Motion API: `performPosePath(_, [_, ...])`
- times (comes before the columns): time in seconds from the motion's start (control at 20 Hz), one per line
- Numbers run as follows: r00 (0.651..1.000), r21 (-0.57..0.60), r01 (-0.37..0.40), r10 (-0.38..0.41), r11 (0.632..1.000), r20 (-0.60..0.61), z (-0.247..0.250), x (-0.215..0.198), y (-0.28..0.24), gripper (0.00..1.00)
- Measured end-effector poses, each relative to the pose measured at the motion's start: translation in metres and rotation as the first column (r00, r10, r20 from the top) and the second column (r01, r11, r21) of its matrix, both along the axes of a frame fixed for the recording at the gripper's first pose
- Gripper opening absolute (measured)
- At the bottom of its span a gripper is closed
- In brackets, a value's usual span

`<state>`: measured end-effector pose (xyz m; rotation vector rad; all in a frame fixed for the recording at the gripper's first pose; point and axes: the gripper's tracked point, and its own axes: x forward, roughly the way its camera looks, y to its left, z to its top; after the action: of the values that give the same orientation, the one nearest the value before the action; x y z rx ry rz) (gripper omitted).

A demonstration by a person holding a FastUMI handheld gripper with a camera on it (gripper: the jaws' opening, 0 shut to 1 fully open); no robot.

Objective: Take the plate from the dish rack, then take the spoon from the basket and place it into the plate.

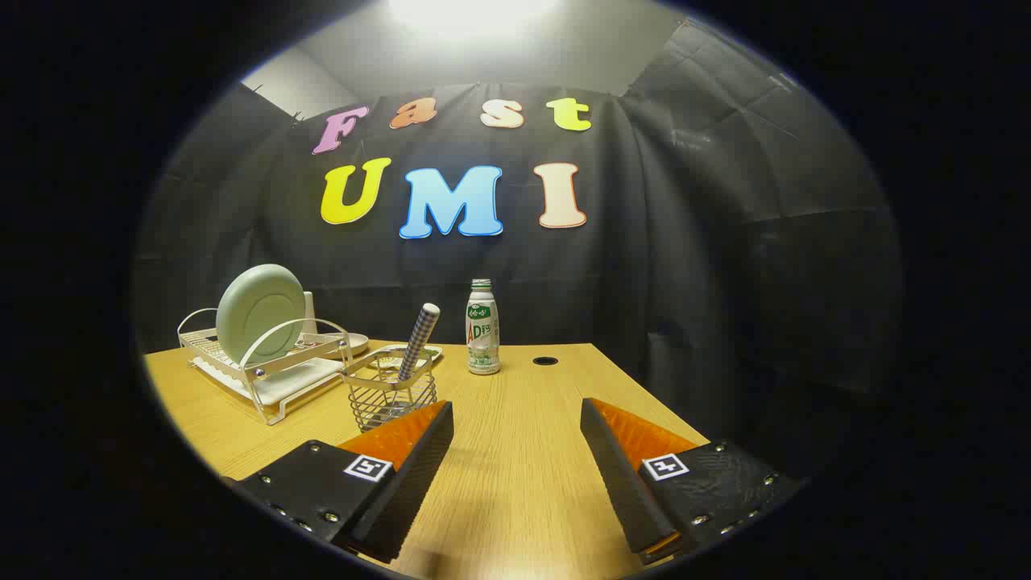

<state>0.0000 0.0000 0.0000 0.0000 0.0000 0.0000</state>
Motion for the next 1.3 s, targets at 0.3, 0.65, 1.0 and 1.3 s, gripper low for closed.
performPosePath(0.3, [0.999,0.003,0.027,-0.026,1.0,-0.039,-0.005,0.059,-0.006,0.98])
performPosePath(0.65, [0.993,-0.019,0.116,-0.115,0.993,0.036,0.075,0.091,-0.016,0.97])
performPosePath(1.0, [0.988,-0.123,0.15,-0.152,0.981,0.0,0.142,-0.003,0.005,0.97])
performPosePath(1.3, [0.999,-0.114,0.045,-0.048,0.992,-0.025,0.165,-0.064,0.058,0.97])
